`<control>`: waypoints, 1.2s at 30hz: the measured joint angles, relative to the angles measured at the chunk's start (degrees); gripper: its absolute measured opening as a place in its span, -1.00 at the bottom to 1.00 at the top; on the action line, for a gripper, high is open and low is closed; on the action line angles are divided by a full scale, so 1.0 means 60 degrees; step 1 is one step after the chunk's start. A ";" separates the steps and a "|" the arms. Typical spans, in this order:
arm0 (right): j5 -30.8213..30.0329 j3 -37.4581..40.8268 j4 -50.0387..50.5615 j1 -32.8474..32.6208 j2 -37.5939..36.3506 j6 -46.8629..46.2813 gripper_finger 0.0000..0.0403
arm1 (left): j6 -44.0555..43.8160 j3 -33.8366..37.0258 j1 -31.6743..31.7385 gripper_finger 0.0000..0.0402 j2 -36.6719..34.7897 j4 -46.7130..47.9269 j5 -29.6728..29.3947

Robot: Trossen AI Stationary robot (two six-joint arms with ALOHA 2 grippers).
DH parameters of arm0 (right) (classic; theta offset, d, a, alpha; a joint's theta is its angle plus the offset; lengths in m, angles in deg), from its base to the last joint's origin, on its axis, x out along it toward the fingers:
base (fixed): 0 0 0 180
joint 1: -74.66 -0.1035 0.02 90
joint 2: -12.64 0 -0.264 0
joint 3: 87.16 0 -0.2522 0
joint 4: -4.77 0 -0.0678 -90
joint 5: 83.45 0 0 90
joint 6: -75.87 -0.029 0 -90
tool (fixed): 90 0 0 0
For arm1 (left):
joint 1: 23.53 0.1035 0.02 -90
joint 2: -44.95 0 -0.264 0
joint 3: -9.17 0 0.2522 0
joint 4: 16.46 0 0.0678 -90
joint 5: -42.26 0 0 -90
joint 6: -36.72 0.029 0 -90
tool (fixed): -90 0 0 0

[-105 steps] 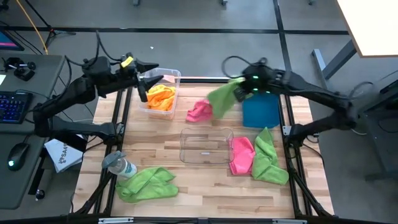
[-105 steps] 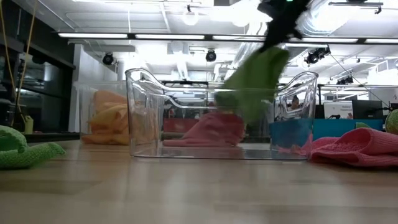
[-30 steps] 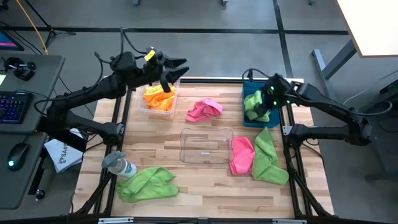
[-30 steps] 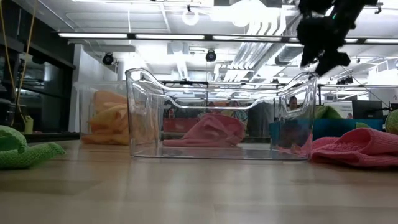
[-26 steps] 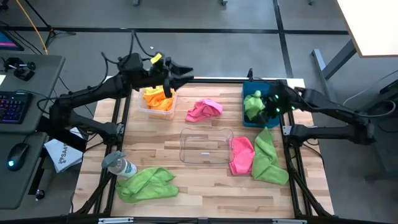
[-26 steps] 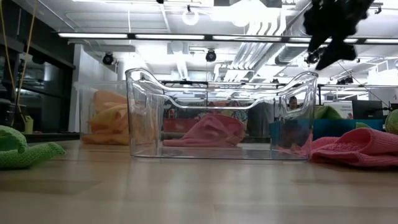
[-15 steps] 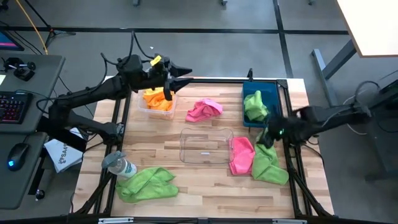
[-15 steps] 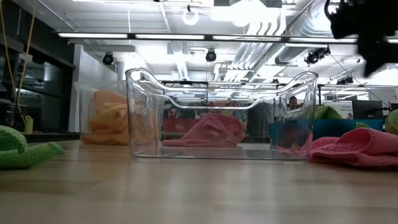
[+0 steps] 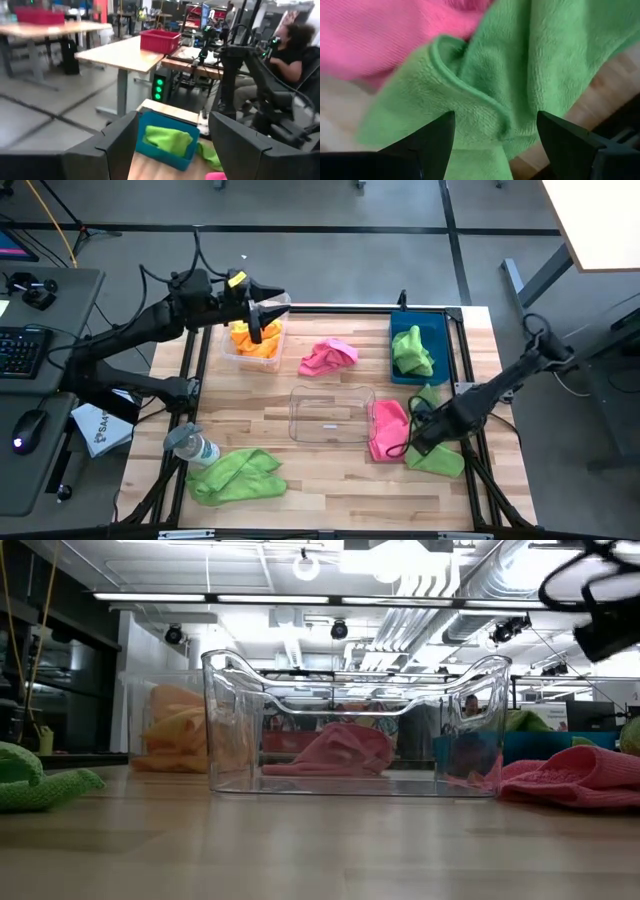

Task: Sort microfiber towel by color & place in baskets
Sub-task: Put the right green microfiber cloth into the blue bin

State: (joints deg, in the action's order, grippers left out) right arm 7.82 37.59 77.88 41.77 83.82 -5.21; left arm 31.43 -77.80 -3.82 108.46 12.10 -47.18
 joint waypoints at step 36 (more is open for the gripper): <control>-0.8129 -0.5109 0.3956 0.5557 -0.1000 0.2618 -1.00 | -0.2444 0.2438 0.1430 0.14 -0.1550 -0.6064 0.3456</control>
State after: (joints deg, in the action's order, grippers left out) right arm -40.96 6.93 101.62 75.11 77.81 10.49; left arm 16.77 -63.18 4.76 99.16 -24.28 -26.44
